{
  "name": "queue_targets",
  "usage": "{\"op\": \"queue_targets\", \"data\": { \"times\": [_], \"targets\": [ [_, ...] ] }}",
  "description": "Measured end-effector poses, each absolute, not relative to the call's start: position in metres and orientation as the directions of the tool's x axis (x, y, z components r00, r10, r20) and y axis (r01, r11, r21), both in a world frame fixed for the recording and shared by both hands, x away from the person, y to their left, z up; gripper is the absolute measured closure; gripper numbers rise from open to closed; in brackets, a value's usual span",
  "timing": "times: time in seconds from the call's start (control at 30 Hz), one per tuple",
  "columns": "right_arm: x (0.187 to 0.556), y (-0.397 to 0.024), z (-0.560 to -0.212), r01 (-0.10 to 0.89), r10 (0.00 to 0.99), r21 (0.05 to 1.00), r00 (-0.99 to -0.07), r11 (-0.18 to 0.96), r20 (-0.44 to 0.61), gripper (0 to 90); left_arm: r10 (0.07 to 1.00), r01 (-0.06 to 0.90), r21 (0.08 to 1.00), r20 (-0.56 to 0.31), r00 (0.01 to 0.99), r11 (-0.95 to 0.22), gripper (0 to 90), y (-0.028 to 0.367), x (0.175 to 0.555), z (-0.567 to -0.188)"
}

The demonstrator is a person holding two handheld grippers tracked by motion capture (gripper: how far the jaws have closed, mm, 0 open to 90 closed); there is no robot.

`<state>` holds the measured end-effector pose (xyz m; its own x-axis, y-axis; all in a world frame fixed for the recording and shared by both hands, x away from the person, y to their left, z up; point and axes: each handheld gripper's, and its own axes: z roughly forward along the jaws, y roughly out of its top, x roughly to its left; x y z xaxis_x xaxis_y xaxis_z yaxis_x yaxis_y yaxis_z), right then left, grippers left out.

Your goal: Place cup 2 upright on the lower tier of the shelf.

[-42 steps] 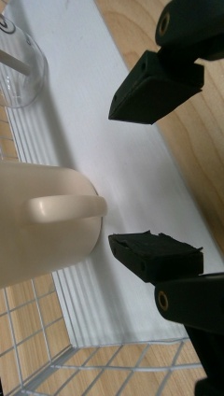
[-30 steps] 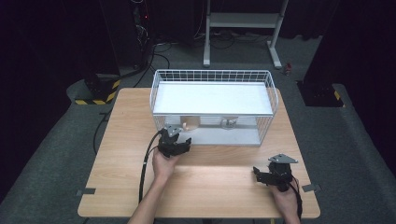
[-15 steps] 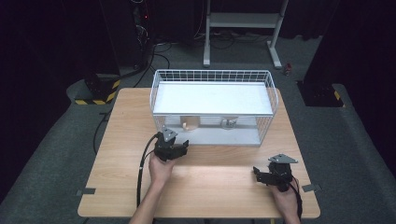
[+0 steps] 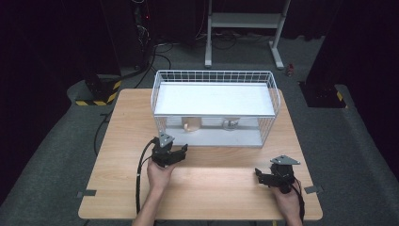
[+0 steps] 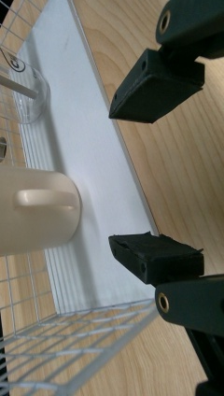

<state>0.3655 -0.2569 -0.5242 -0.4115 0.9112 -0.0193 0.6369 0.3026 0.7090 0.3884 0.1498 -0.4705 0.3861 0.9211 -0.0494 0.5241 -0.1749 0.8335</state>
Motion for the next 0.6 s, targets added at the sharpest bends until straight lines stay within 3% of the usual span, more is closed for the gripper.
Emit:
{"op": "queue_targets", "data": {
  "times": [0.6],
  "targets": [
    [0.366, -0.257, -0.524, 0.636, 0.911, 0.709, -0.412, 0.304, -0.02, 15.0, 0.932, 0.527, 0.837, -0.06, 0.358, -0.149, 32.4, 0.171, 0.369, -0.47]
  ]
}}
